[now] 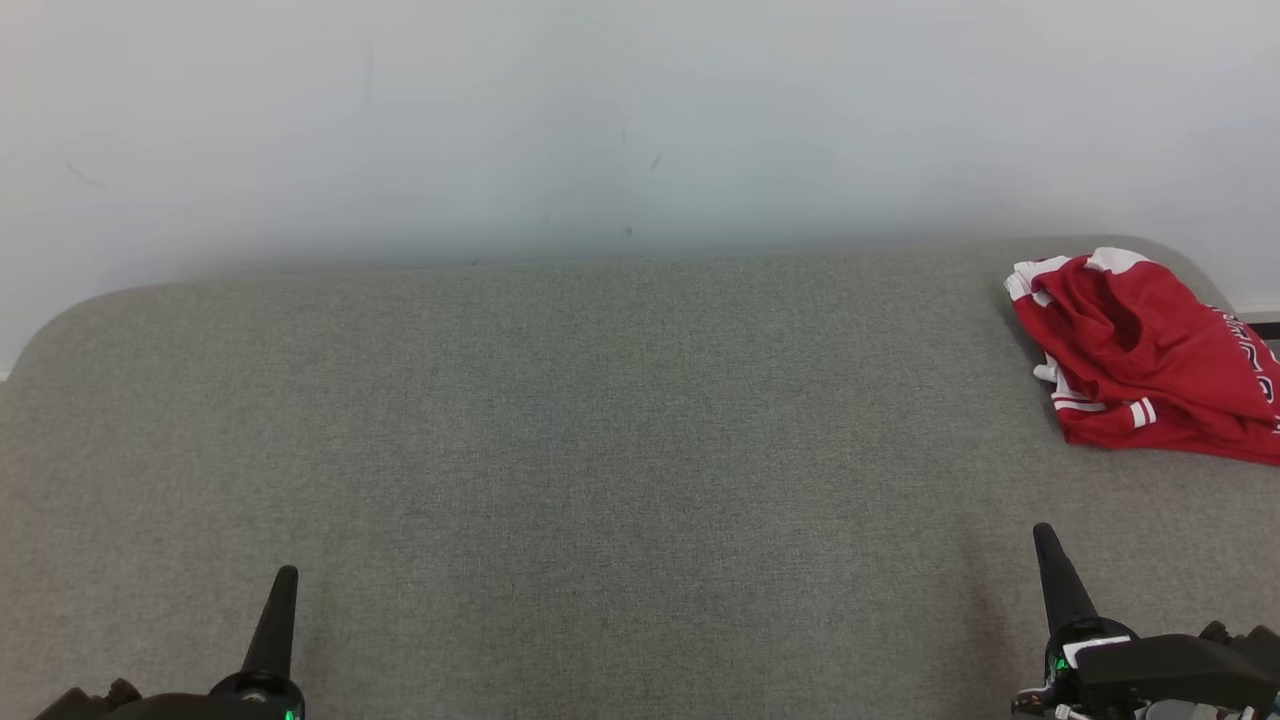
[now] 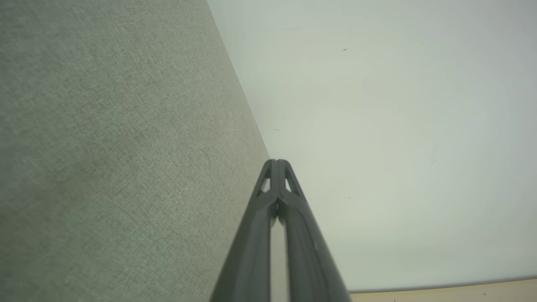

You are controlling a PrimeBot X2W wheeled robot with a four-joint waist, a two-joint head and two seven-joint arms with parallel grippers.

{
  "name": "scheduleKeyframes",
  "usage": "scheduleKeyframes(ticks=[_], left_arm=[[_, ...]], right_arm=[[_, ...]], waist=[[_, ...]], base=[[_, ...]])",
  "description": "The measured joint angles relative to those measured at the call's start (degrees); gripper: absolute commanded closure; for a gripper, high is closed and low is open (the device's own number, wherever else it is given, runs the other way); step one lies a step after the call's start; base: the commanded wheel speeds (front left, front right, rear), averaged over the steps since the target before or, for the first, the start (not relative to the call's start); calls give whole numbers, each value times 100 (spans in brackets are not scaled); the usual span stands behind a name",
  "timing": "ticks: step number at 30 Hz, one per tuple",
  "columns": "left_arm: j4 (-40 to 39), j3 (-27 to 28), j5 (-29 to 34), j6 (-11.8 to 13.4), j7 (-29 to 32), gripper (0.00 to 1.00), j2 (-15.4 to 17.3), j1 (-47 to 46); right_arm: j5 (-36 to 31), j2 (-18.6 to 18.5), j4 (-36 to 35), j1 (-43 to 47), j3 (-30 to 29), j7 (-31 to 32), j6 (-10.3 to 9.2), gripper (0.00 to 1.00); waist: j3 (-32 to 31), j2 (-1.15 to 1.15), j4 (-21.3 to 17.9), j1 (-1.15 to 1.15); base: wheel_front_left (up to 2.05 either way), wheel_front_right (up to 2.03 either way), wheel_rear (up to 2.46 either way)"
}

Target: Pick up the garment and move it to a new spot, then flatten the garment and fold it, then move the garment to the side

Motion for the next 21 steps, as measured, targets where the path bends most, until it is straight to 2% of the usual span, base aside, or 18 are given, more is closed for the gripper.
scheduleKeyframes(ticks=[21], left_arm=[[26,48,-932,-51,236,100,-57,-137]], right_arm=[[961,3,-1,-105,-130,238,0,100]], waist=[[44,0,10,0]], base=[[0,0,0]])
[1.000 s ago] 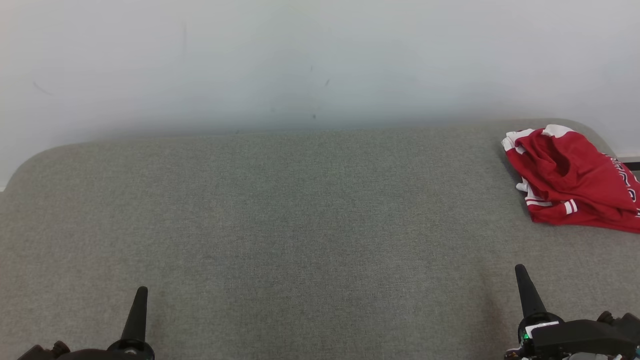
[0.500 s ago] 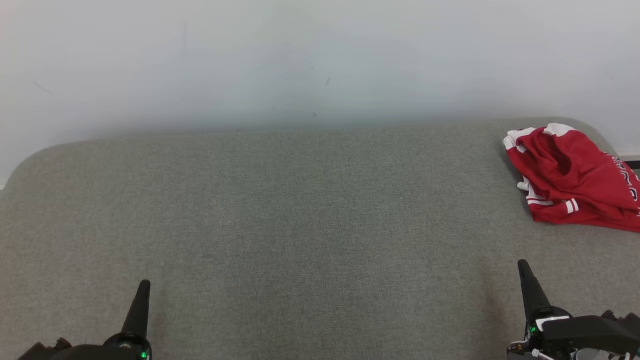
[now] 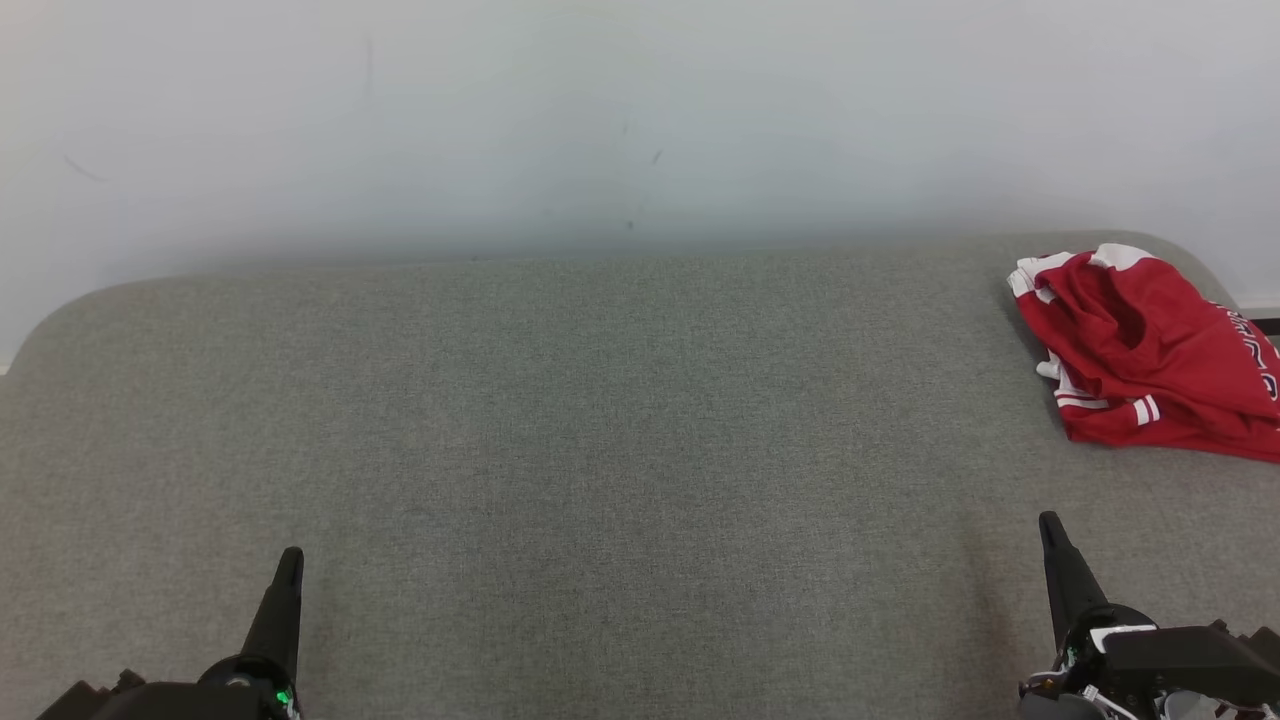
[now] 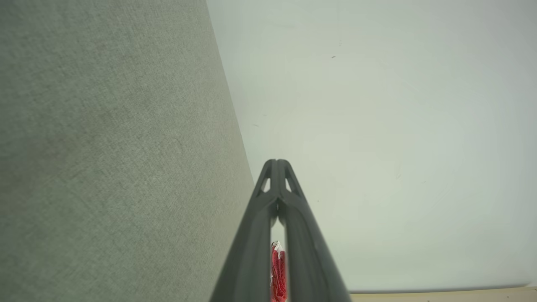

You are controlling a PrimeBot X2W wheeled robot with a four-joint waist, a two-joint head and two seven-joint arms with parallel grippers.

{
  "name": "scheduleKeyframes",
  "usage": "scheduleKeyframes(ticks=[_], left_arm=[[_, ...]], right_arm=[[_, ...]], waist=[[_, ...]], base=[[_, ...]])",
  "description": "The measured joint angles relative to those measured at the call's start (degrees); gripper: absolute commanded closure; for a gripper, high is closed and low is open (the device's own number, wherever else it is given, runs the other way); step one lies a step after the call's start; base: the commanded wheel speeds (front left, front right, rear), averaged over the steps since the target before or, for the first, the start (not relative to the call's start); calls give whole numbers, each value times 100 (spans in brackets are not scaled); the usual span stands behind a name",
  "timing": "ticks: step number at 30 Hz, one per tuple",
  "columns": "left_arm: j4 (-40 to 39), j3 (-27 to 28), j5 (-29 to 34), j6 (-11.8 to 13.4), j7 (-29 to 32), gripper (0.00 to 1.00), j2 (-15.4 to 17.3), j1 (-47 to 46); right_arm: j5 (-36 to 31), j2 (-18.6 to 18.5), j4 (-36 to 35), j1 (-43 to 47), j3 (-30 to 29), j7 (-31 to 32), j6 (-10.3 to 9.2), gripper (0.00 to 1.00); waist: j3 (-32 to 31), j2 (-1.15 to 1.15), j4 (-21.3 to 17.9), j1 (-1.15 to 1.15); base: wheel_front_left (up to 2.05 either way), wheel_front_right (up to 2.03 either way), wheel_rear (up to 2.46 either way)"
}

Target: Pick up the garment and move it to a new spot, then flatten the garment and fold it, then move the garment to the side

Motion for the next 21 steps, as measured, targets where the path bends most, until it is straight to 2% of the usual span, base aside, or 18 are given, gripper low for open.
scheduleKeyframes(ticks=[21], left_arm=[[14,33,-701,-48,191,100,-40,-90]], right_arm=[[733,7,0,-84,-107,187,0,100]], waist=[[38,0,9,0]], base=[[0,0,0]])
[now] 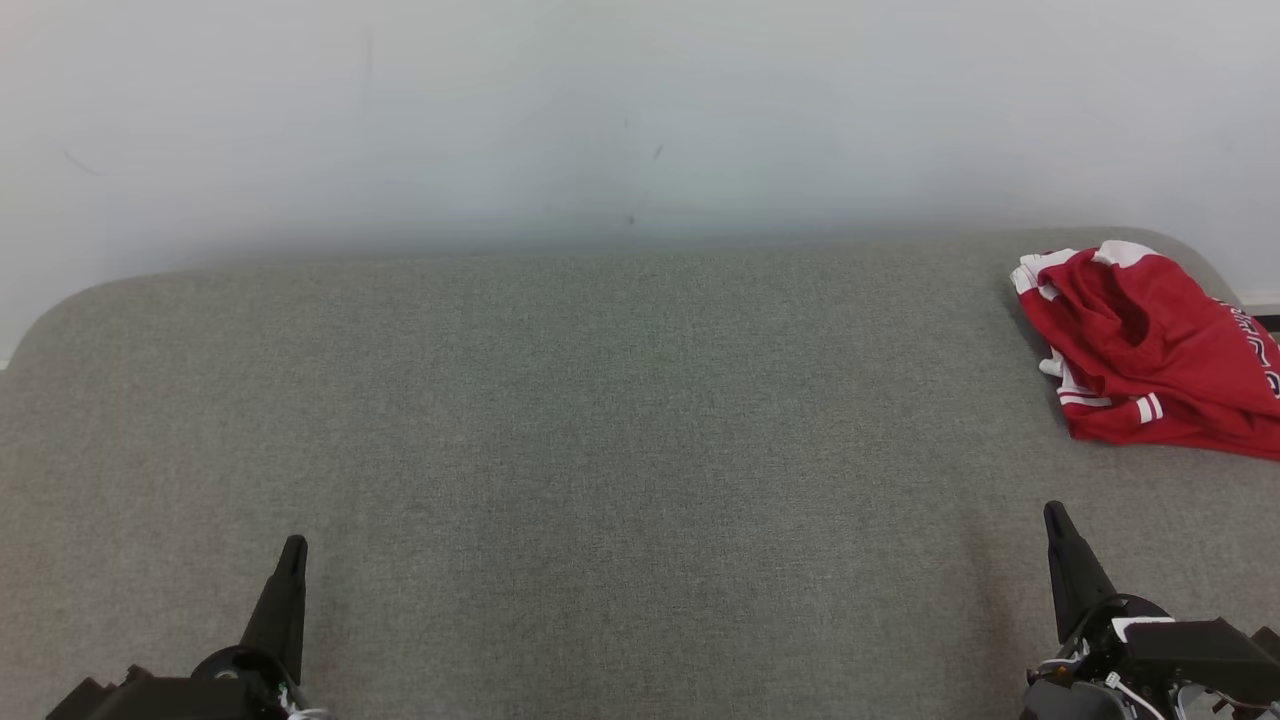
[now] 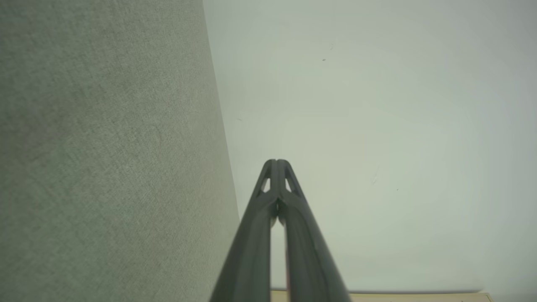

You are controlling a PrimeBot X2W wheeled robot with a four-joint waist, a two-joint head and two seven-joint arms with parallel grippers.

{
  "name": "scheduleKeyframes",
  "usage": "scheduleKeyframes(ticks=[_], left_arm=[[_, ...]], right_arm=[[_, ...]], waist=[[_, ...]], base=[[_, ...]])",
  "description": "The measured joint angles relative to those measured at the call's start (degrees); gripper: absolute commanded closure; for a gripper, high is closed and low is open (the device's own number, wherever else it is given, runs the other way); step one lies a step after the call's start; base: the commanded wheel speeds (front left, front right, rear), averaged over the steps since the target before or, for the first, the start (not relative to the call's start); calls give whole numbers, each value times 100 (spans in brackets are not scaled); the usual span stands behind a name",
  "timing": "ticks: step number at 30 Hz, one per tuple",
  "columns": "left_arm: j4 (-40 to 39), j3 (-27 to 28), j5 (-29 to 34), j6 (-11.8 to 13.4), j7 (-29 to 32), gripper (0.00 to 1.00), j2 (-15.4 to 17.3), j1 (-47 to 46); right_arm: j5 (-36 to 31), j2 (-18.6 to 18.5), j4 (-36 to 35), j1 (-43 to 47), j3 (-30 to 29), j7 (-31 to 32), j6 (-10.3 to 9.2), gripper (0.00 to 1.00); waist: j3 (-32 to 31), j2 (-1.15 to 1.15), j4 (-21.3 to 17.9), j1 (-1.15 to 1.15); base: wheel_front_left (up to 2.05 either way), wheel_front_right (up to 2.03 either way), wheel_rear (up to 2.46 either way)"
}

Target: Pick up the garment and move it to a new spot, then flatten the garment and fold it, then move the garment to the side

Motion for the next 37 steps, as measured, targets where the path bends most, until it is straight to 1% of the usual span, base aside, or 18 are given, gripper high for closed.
scheduleKeyframes(ticks=[37], left_arm=[[0,0,-1,0,0,100,-1,0]], right_arm=[[-19,25,0,-3,-42,25,0,100]], waist=[[0,0,0,0]], base=[[0,0,0]])
